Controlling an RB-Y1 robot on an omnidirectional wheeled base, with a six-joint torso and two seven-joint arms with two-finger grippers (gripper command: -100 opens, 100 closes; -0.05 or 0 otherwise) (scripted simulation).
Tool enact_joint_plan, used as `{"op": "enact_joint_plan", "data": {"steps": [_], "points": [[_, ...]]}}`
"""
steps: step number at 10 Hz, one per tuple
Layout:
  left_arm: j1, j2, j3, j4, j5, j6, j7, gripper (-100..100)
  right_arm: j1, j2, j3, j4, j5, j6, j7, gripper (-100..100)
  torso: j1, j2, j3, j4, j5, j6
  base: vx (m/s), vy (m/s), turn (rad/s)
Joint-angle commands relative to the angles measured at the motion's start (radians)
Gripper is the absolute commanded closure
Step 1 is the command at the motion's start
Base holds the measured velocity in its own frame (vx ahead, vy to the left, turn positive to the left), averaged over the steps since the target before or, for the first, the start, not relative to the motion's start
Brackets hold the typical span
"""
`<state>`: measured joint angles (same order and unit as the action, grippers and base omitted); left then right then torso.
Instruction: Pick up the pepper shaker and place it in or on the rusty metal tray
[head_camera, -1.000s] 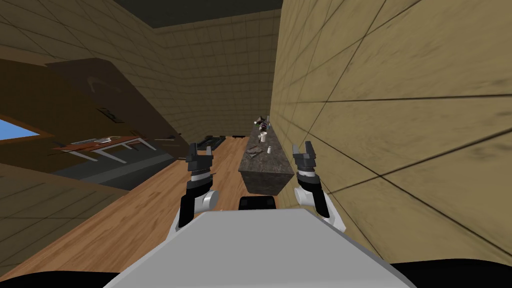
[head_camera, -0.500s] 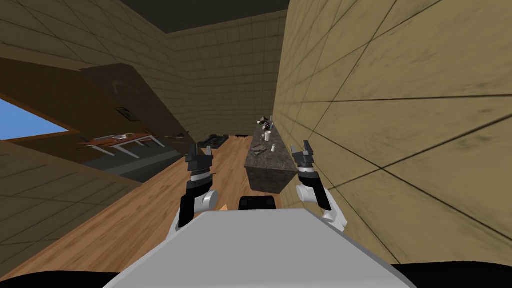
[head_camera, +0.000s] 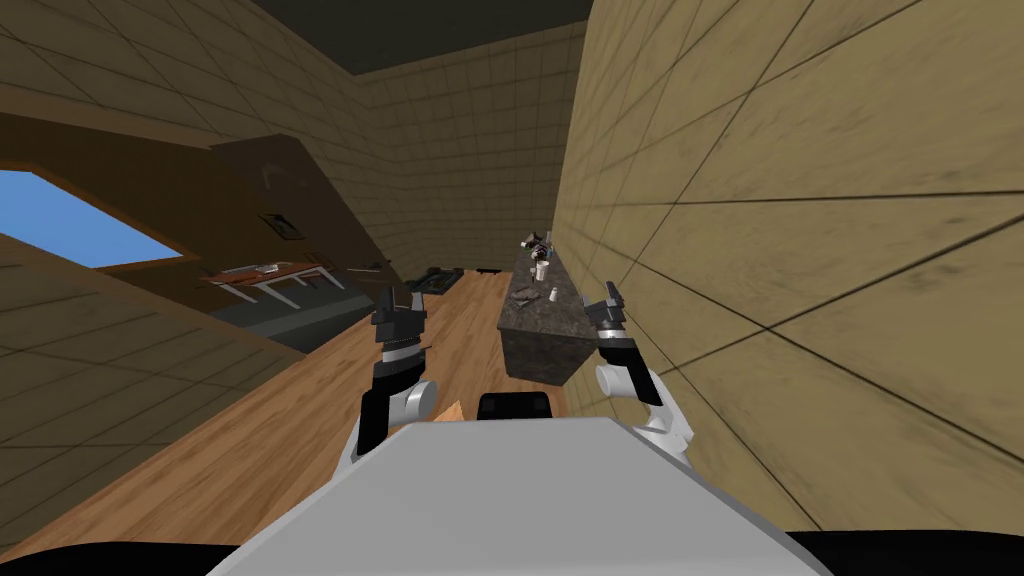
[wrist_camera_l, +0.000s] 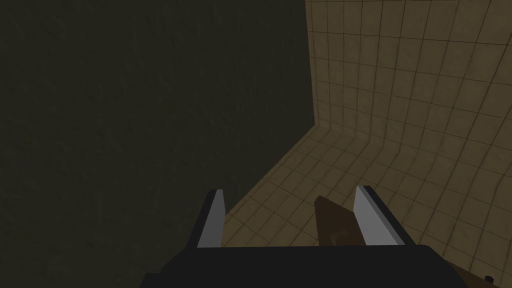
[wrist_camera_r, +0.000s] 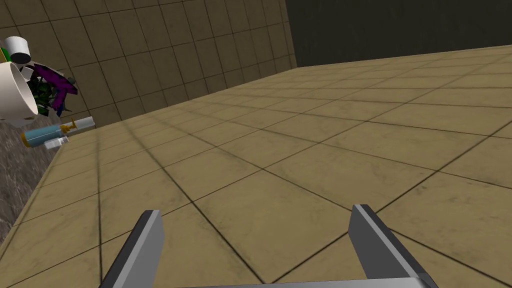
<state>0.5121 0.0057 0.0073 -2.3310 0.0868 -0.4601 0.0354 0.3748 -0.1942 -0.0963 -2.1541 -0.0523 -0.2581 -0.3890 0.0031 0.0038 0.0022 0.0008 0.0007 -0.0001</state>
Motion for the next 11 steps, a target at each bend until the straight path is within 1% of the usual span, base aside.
{"op": "enact_joint_plan", "data": {"steps": [1,2,3,4,5,6,7,8,9,10,11], "points": [[0.0,0.0,0.0,0.0,0.0,0.0,0.0,0,-0.006,-0.004,-0.008,0.001,-0.01,0.04,-0.025,-100,0.0,0.0,0.0,0.0,0.0,0.0,-0.044,0.049,0.045],[0.0,0.0,0.0,0.0,0.0,0.0,0.0,0,-0.026,-0.012,-0.027,0.02,-0.031,0.074,-0.067,-100,0.0,-0.001,0.0,0.0,0.0,0.0,-0.044,0.056,0.105],[0.0,0.0,0.0,0.0,0.0,0.0,0.0,0,-0.026,-0.012,-0.027,0.02,-0.031,0.094,-0.067,-100,0.0,-0.001,0.0,0.0,0.0,0.0,-0.034,0.045,0.05],[0.0,0.0,0.0,0.0,0.0,0.0,0.0,0,-0.048,-0.019,-0.047,0.04,-0.052,0.128,-0.11,-100,-0.001,-0.001,-0.001,0.0,0.0,0.0,-0.044,0.049,0.087],[0.0,0.0,0.0,0.0,0.0,0.0,0.0,0,-0.048,-0.019,-0.047,0.04,-0.052,0.15,-0.11,-100,-0.001,-0.001,0.0,0.0,0.0,0.0,-0.041,0.047,0.052],[0.0,0.0,0.0,0.0,0.0,0.0,0.0,0,-0.071,-0.026,-0.069,0.061,-0.072,0.181,-0.154,-100,-0.001,-0.001,0.0,0.0,0.0,0.0,-0.045,0.059,0.095],[0.0,0.0,0.0,0.0,0.0,0.0,0.0,0,-0.071,-0.026,-0.069,0.061,-0.072,0.207,-0.154,-100,0.0,-0.001,0.0,0.0,0.0,0.0,-0.035,0.044,0.069],[0.0,0.0,0.0,0.0,0.0,0.0,0.0,0,-0.095,-0.032,-0.091,0.085,-0.093,0.241,-0.195,-100,-0.001,-0.001,-0.001,0.0,0.0,0.0,-0.032,0.044,0.13],[0.0,0.0,0.0,0.0,0.0,0.0,0.0,0,-0.095,-0.032,-0.091,0.085,-0.093,0.266,-0.198,-100,-0.001,-0.001,-0.001,0.0,0.0,0.0,-0.027,0.038,0.057],[0.0,0.0,0.0,0.0,0.0,0.0,0.0,0,-0.12,-0.038,-0.116,0.11,-0.113,0.299,-0.24,-100,-0.001,-0.002,-0.001,0.0,0.0,0.001,-0.03,0.054,0.134],[0.0,0.0,0.0,0.0,0.0,0.0,0.0,0,-0.12,-0.038,-0.116,0.11,-0.113,0.326,-0.243,-100,-0.001,-0.002,-0.001,0.0,0.0,0.0,-0.023,0.041,0.058]]}}
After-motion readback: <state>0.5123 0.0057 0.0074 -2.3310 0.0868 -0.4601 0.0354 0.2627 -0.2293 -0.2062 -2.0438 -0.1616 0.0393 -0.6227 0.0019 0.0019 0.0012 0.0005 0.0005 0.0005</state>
